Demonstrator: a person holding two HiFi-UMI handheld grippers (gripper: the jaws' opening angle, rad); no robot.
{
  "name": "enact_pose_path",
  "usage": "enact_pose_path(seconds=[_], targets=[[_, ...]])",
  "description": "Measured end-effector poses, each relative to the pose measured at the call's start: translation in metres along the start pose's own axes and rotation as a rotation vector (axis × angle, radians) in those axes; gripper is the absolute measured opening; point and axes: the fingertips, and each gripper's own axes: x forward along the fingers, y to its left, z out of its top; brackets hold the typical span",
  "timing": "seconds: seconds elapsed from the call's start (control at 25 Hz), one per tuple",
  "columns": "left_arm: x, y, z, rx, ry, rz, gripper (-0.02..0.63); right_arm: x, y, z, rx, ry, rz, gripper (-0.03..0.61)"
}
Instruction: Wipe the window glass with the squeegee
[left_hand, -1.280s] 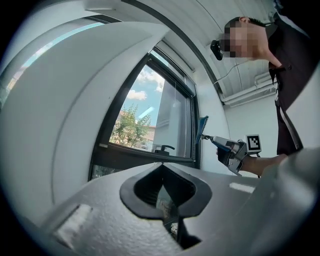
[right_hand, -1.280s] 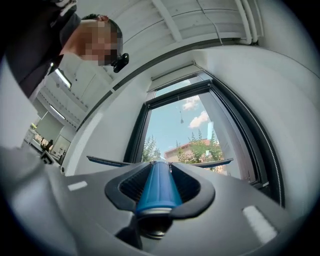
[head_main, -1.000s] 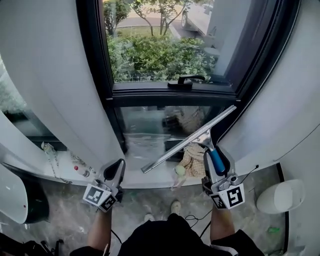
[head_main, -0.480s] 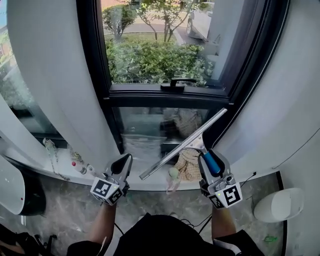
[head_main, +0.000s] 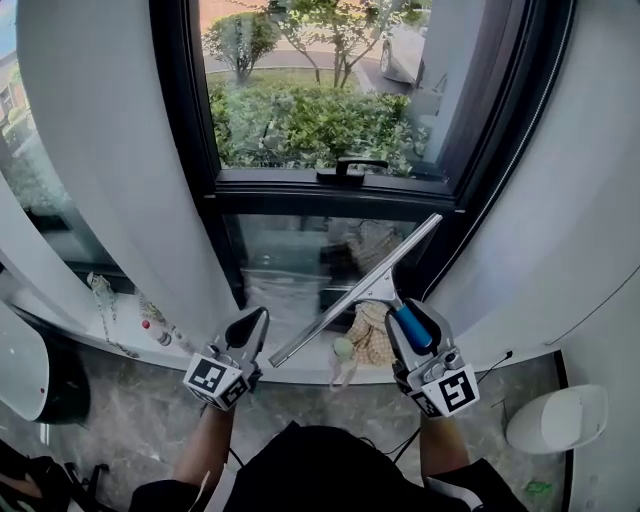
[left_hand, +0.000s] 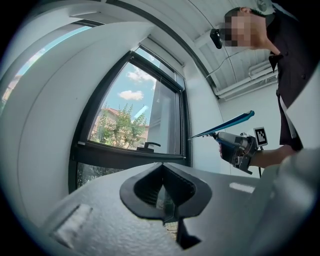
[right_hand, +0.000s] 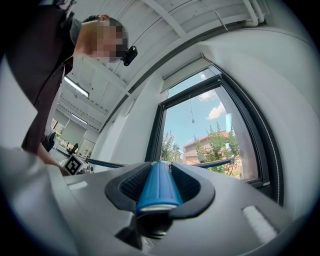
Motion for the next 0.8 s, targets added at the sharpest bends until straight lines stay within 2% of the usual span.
enact_pose_path(seconds=[0.24, 0.8], targets=[[0.0, -0.0019, -0.0066, -0.006, 0.023, -0.004, 0.0, -0.0009, 0.0123, -0.0024, 0.039, 0.018, 0.038, 0.132], [0.0031, -0.0038, -0.0048, -0.03, 0.019, -0.005, 0.0, -0.0032, 0.0129, -0.002, 0.069, 0.004, 0.033, 0.132]])
